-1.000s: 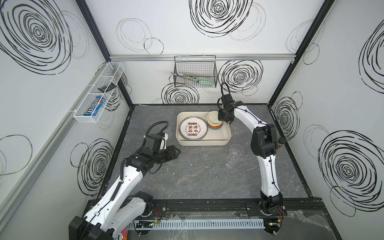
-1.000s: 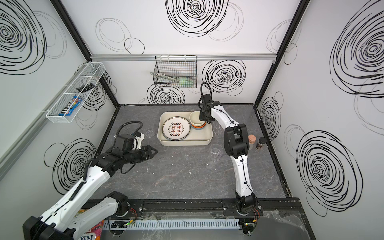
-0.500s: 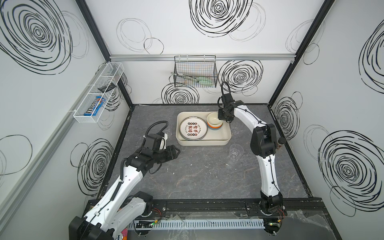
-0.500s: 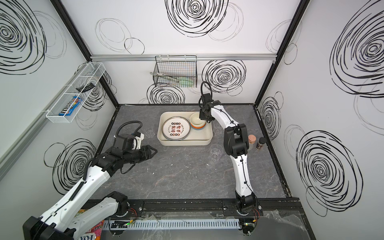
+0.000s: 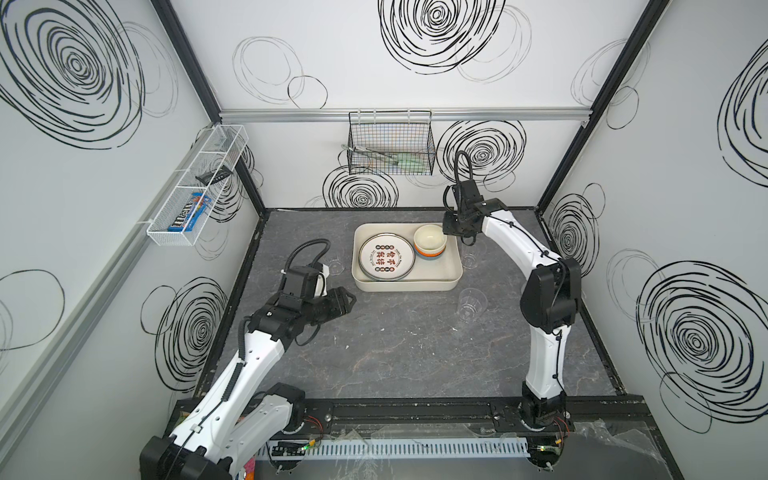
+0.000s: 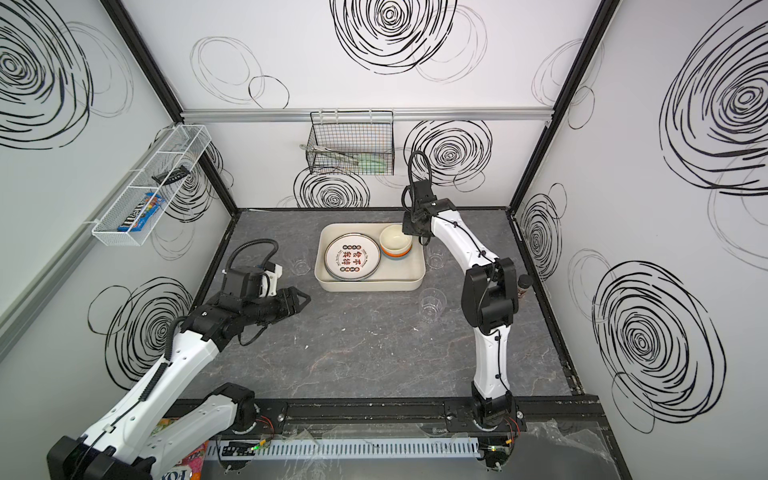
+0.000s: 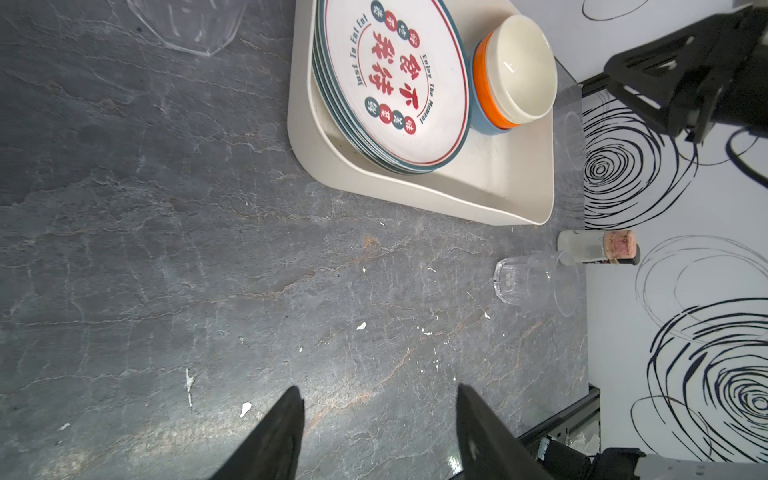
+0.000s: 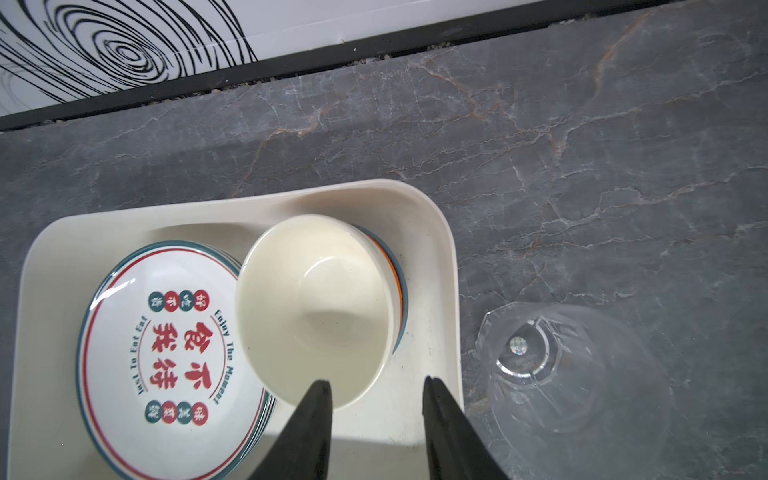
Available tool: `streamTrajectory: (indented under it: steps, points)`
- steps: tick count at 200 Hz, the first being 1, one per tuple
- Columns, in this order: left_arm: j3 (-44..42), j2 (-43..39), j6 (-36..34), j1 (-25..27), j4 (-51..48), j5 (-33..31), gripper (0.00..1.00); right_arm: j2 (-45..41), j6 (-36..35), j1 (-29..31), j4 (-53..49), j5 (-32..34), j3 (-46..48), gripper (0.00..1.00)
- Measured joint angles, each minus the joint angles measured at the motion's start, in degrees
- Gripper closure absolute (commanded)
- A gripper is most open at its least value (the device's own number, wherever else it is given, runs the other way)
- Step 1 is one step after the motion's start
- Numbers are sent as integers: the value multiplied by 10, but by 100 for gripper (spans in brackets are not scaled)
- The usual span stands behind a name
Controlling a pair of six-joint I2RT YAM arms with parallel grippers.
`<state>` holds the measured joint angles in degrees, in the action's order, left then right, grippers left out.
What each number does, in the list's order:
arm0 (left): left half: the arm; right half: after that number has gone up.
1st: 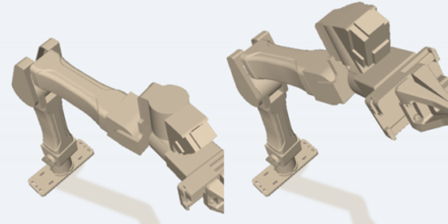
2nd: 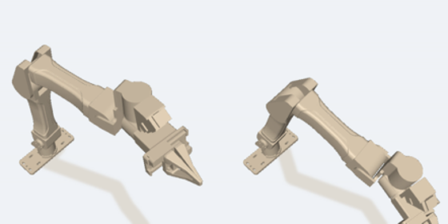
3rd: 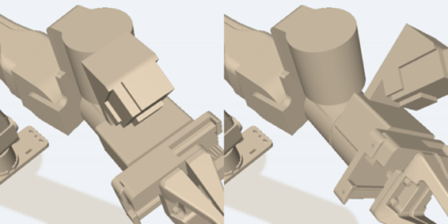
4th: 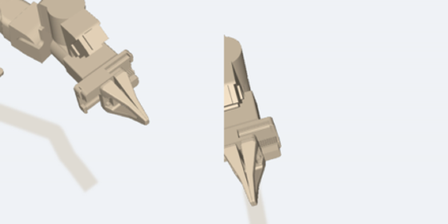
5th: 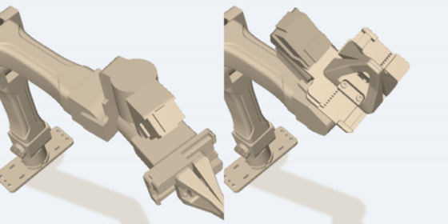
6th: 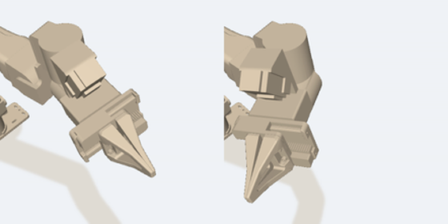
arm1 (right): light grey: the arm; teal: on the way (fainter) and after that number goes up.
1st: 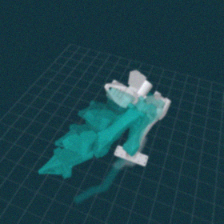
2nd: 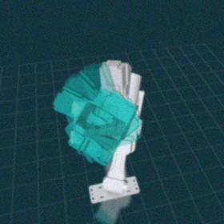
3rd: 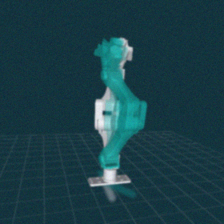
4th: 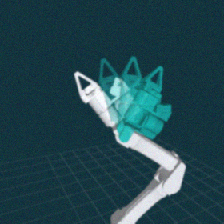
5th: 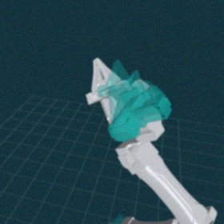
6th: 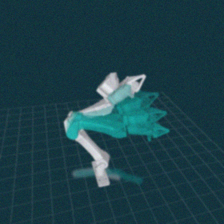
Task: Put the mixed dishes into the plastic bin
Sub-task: 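Lower the cream bowl onto the orange bowl and open the right gripper, then move the left gripper toward the clear plastic cup while the right withdraws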
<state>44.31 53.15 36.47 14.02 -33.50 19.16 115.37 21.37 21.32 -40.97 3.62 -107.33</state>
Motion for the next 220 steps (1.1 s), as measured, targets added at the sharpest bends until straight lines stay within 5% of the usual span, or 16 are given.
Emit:
streamTrajectory:
  steps: [111,220]
  points:
    - [16,30,-3,-22,3,-5,38,-154,2,31,70,-57,208,57]
    - [43,96,-10,-61,25,-20,35,-308,4,59,172,-197,386,39]
